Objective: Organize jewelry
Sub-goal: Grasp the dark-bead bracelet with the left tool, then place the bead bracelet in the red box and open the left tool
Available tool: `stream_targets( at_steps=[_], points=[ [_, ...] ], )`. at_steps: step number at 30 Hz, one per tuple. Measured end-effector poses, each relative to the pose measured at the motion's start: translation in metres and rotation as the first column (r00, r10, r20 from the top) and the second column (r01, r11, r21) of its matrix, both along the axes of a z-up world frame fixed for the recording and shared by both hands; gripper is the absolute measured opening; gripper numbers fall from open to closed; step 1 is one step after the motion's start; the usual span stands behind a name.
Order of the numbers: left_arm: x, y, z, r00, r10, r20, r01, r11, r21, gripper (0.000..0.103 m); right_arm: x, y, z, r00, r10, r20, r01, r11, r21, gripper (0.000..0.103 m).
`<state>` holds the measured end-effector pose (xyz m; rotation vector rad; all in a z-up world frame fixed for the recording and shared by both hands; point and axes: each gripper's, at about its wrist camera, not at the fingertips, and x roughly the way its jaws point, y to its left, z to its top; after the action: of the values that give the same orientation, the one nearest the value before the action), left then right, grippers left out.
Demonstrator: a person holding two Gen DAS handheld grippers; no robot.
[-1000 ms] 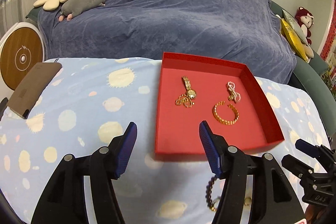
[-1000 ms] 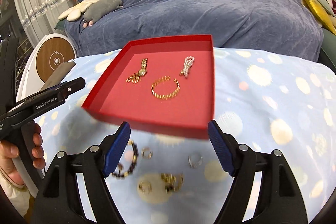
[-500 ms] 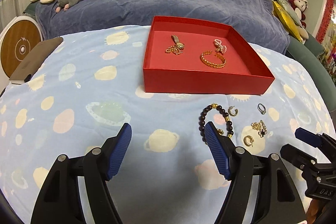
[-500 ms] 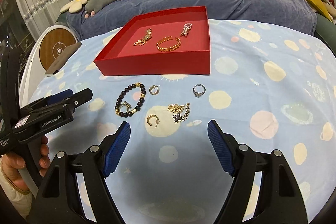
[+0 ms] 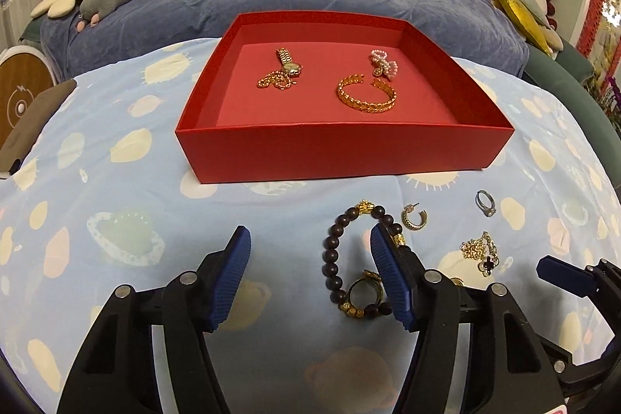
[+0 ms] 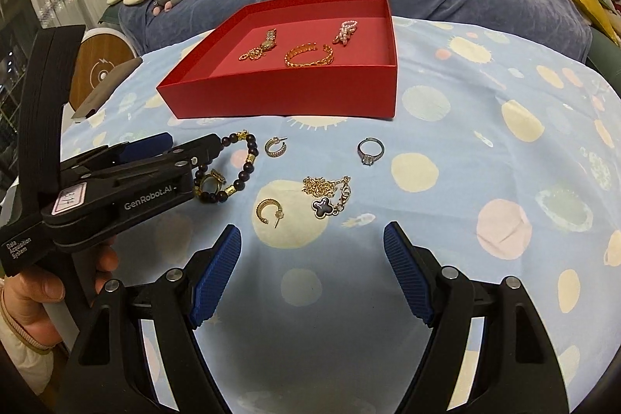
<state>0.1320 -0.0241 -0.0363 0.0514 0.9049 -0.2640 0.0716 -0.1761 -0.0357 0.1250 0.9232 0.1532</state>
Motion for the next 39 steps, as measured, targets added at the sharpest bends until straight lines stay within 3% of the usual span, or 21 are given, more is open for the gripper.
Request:
stream_targets(
  at_steps=[5,8,10,11,16,24,29,39],
  points=[
    [0.003,-0.003,-0.007,1.0,-0.004,-0.002,0.004,1.0,0.018,0.044,0.001,0.0,0.0,1.0,0.002,0.0,-0.002,1.0,-0.001,0.073],
    [0.0,-0.007,-0.007,1.0,-0.019,0.011,0.018,0.999,0.035,0.027,0.001,-0.001,0.0,1.0,-0.001,0.001,0.001,1.0,0.0,0.073],
    [0.0,-0.007,-0.007,0.999,-0.03,0.012,0.029,0.999,0.032,0.008,0.001,-0.002,0.0,1.0,-0.002,0.0,0.002,1.0,0.003,0.073],
    [0.0,-0.007,-0.006,0.999,-0.035,0.009,0.035,0.999,0.025,0.006,0.002,-0.002,0.0,1.0,-0.002,-0.001,0.002,1.0,0.004,0.073],
    [-0.005,-0.005,0.003,0.999,-0.047,0.013,0.048,0.999,-0.015,0.006,0.002,-0.002,-0.001,1.0,0.0,-0.005,0.0,1.0,0.002,0.072],
    [-0.027,0.008,0.049,0.993,-0.091,0.078,0.102,0.984,-0.149,0.005,0.009,-0.002,0.001,1.0,-0.001,0.007,0.001,1.0,0.007,0.062],
    [-0.033,0.02,0.06,0.992,-0.078,0.095,0.093,0.981,-0.171,0.005,0.021,0.003,-0.008,1.0,-0.002,-0.01,0.002,1.0,-0.009,0.047],
    [-0.032,0.033,0.056,0.996,-0.053,0.076,0.067,0.981,-0.182,0.005,0.036,0.005,-0.016,0.999,-0.033,-0.006,0.033,0.999,-0.04,0.04]
  ],
)
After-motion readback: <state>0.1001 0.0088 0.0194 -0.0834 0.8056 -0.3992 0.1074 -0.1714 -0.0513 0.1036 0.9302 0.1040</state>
